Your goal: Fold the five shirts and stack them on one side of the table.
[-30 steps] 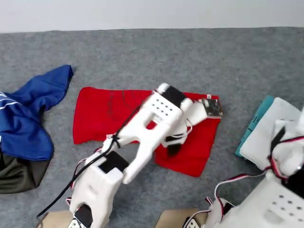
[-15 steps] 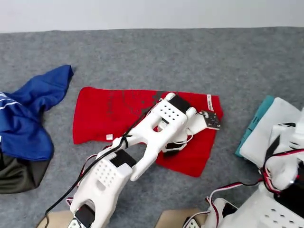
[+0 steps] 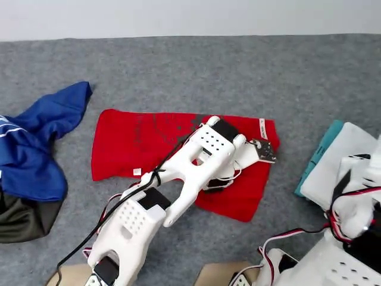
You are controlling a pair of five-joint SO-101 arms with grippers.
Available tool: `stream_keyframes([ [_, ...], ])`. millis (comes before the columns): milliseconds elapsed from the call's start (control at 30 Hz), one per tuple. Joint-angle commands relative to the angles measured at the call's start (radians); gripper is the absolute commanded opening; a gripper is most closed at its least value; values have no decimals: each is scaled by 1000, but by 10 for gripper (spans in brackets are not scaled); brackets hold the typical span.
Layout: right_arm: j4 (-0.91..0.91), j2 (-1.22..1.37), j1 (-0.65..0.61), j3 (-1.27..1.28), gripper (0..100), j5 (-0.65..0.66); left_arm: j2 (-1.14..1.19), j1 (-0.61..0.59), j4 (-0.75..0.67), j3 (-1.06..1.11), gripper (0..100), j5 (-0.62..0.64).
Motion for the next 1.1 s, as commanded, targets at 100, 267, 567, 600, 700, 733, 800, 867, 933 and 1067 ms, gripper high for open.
stream_keyframes([
  [100,39,-7,13,2,61,9,-9,15,15,-25,137,-5],
  [267,39,-5,13,2,61,9,20,15,-38,5,133,-5],
  [567,36,1,12,2,61,9,40,46,5,-12,6,-6],
  [600,30,1,12,2,61,9,28,58,20,-22,6,-5],
  [700,24,1,10,2,61,9,-25,86,34,-41,6,6],
  [733,24,1,10,2,61,9,-43,94,34,-41,6,20],
  [800,22,1,8,2,61,9,-69,112,35,-38,7,41],
  [867,16,1,8,2,61,9,-84,130,35,-19,8,75],
  [933,10,1,8,2,61,11,-89,157,35,18,8,92],
  [1067,-2,2,8,2,58,43,-81,193,34,87,8,97],
])
